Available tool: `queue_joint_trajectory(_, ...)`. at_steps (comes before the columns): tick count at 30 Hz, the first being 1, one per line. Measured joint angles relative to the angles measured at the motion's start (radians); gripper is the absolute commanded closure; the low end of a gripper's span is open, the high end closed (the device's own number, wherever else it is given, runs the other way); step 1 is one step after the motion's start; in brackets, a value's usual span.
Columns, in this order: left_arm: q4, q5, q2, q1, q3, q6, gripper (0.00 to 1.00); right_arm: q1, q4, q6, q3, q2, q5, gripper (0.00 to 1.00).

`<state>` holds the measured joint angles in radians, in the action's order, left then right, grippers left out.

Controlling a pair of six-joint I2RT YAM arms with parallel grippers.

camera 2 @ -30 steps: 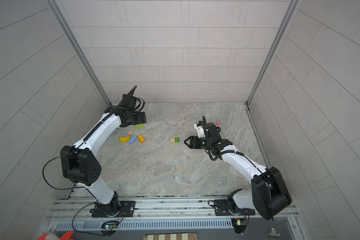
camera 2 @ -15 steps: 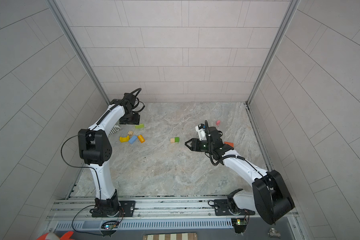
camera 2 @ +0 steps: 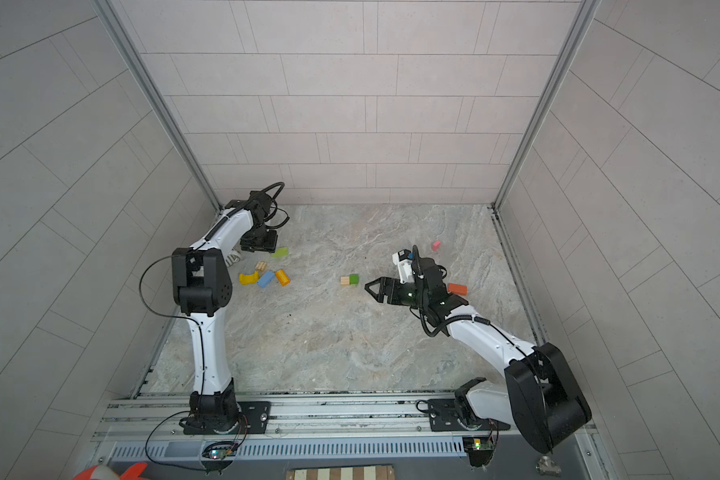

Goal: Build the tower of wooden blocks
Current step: 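Lower the left gripper onto the small wood piece near the mug and grip it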

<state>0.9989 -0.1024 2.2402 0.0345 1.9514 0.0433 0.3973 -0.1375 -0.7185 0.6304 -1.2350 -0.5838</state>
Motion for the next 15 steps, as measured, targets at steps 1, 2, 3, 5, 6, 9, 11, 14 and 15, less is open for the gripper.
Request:
queue_joint_trajectory(1, 0.0, 0.002, 0.011, -0.003, 0.0, -0.002, 0.43, 0.0, -0.019, -0.002, -0.008, 0.0, 0.003, 0.08)
queue_joint_trajectory(2, 0.0, 0.004, 0.02, -0.006, 0.0, -0.003, 0.43, 0.0, -0.037, -0.006, -0.016, 0.0, 0.006, 0.07)
queue_joint_trajectory(3, -0.001, 0.008, 0.028, -0.011, 0.0, -0.004, 0.43, 0.0, -0.055, -0.012, -0.027, 0.0, 0.008, 0.06)
queue_joint_trajectory(5, -0.003, 0.014, 0.038, -0.019, 0.0, -0.004, 0.43, 0.0, -0.079, -0.023, -0.041, -0.005, 0.008, 0.03)
queue_joint_trajectory(6, -0.005, 0.019, 0.04, -0.023, 0.0, -0.006, 0.43, 0.0, -0.085, -0.027, -0.042, -0.011, 0.007, 0.02)
queue_joint_trajectory(9, -0.01, 0.032, 0.04, -0.033, 0.001, -0.016, 0.43, 0.0, -0.097, -0.039, -0.042, -0.023, 0.007, 0.01)
queue_joint_trajectory(11, -0.013, 0.039, 0.04, -0.04, 0.001, -0.023, 0.43, 0.0, -0.104, -0.043, -0.042, -0.023, 0.006, 0.01)
queue_joint_trajectory(14, -0.015, 0.055, 0.04, -0.05, 0.0, -0.03, 0.44, 0.0, -0.113, -0.043, -0.042, -0.023, 0.006, 0.02)
queue_joint_trajectory(15, -0.017, 0.06, 0.04, -0.05, -0.002, -0.034, 0.44, 0.0, -0.118, -0.043, -0.042, -0.023, 0.007, 0.02)
